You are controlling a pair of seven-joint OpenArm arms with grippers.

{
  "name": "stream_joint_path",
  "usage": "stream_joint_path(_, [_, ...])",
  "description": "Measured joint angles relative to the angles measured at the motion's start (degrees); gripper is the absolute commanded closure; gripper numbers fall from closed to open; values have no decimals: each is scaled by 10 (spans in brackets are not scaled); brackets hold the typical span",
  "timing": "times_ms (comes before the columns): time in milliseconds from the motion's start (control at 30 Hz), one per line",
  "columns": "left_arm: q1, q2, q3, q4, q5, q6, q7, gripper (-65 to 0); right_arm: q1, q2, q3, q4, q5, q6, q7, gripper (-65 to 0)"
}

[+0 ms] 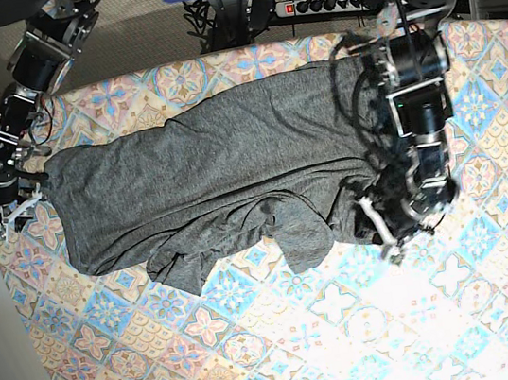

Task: Layout the t-shirt on the table in an organized manner, then fold the t-shirt properly
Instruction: 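Pull the held shirt edge with the left gripper away from the right gripper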

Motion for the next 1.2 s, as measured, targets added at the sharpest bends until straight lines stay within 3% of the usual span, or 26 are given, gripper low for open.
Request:
stream_joint_path(67, [-19, -21, -24, -49, -4, -16, -12, -231, 0, 0, 0, 0, 0, 0, 0, -323])
stream_joint_path(300, [-26, -95, -75, -108, -1, -12, -50, -233, 1, -2, 0, 0, 0, 0, 0, -323])
stream_joint_path(667, [-8, -75, -74, -104, -4, -5, -64, -228, 0, -1, 0, 0, 0, 0, 0, -323])
stream_joint_path(767, [-9, -71, -46, -104, -3, -1, -73, -169, 0, -1, 0, 0, 0, 0, 0, -323])
stream_joint_path(900, [-15, -63, -21, -104, -5, 2, -68, -32, -2, 0, 0, 0, 0, 0, 1, -323])
stream_joint_path(1000, [-28, -61, -20, -107, -1, 57, -69, -41, -14, 0, 0, 0, 0, 0, 6, -323])
stream_joint_path(1100, [-33, -57, -17, -108, 16, 150, -89, -50, -22, -1, 1, 0, 0, 0, -3, -323])
stream_joint_path(1200, [-53, -74, -14, -134, 14, 163, -89, -50, -20, -1, 0, 17, 0, 2, -1, -323])
